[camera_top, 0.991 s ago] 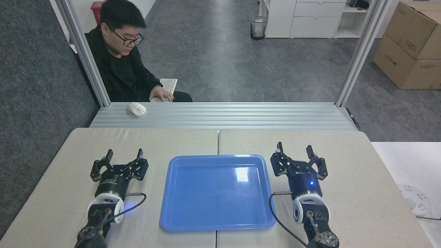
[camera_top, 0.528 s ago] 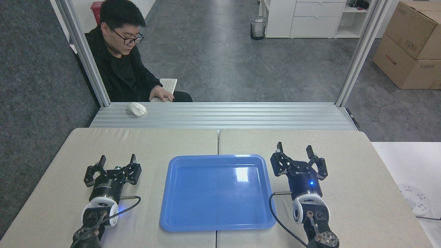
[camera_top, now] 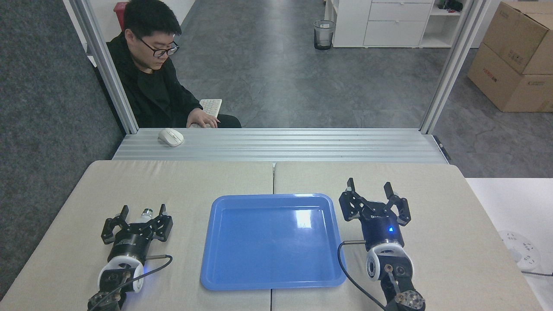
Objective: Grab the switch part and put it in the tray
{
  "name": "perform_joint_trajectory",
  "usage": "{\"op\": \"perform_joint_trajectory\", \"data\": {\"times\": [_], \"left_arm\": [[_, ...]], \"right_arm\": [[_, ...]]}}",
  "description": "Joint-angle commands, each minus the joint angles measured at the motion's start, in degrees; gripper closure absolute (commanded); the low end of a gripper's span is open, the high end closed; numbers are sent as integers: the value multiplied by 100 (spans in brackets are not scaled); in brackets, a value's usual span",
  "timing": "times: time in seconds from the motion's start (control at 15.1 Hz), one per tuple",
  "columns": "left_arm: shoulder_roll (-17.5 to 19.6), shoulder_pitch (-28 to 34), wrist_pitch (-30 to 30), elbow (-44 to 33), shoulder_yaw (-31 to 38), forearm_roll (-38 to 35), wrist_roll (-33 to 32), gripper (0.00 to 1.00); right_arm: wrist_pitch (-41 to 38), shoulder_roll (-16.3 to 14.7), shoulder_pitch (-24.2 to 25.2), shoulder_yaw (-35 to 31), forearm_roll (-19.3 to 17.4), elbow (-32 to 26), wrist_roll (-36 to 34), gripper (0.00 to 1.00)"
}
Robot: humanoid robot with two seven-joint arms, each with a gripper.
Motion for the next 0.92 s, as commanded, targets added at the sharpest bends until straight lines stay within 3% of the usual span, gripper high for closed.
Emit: {"op": "perform_joint_trajectory", "data": {"times": [0.0,0.53,0.86], "left_arm": [[92,108,3,388,-34,-48,25,1],[92,284,3,511,-43,-56,332,4],[92,407,-67,485,-323,-83,535,19]], "right_arm": [[0,0,0,0,0,6,-1,0],[0,0,0,0,0,6,-1,0],[0,0,0,0,0,-3,-1,0]]}}
